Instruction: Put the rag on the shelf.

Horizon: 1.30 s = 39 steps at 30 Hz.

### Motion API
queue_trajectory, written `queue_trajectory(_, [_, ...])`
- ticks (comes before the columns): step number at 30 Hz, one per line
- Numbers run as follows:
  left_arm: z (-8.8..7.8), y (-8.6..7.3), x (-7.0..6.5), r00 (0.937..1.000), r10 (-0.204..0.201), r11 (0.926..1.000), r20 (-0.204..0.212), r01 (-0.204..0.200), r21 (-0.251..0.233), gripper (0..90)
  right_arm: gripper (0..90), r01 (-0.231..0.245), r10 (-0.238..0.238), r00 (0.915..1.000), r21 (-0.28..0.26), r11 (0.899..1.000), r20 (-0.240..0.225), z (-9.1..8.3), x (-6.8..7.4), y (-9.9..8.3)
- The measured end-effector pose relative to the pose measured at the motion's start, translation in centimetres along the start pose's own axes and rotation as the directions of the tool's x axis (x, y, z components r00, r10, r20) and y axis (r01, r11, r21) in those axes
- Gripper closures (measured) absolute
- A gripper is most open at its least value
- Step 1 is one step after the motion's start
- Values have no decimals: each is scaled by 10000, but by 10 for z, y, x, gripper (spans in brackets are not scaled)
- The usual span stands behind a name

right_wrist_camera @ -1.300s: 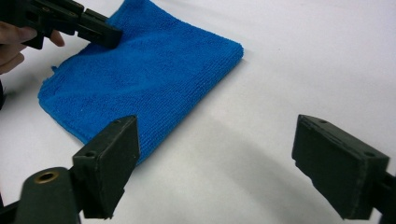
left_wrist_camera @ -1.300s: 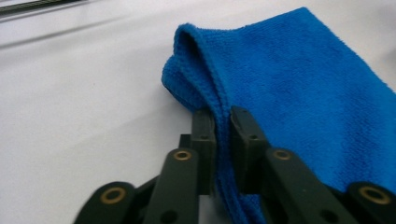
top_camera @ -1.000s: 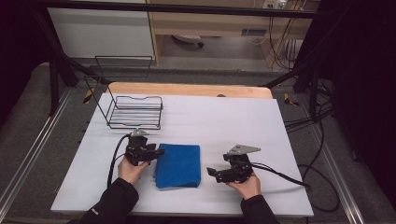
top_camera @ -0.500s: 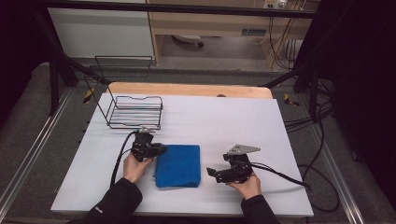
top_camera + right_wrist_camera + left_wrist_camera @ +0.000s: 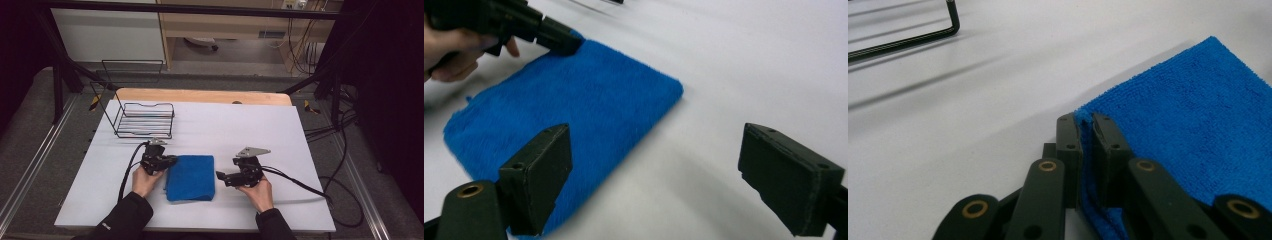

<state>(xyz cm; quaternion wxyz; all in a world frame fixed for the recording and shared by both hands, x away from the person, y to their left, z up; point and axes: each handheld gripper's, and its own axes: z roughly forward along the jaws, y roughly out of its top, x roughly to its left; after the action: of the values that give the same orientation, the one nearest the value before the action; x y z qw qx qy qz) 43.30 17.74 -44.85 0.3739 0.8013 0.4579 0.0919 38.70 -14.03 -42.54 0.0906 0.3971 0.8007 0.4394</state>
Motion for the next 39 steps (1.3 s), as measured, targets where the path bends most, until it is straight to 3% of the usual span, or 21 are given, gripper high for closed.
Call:
queue_trajectory(7, [1, -2, 1, 10000, -24, 9999, 44, 24, -110, 818, 169, -150, 146, 9998, 311, 9994, 147, 35, 0, 23])
queue_trajectory(16, [1, -2, -1, 9998, 216, 9996, -43, -217, -167, 817, 400, -389, 327, 9968, 850, 9956, 736, 66, -13, 32])
queue_trajectory(22, [1, -2, -1, 9996, 269, 9995, -35, -269, -178, 817, 586, -234, 166, 9976, 1019, 9945, 666, 71, -12, 27])
queue_trajectory(25, [1, -2, 0, 9998, 196, 9996, 22, -196, -181, 818, 665, -431, 385, 9984, 1164, 9923, 416, 72, -12, 27])
queue_trajectory(33, [1, -3, 7, 9988, 160, 9996, 472, -150, -218, 820, 789, -812, 819, 9966, 1418, 9866, 7, 74, -13, 28])
queue_trajectory(39, [0, -3, 3, 9991, 330, 9991, 259, -323, -269, 833, 858, -902, 939, 9954, 1484, 9848, -182, 72, -13, 29])
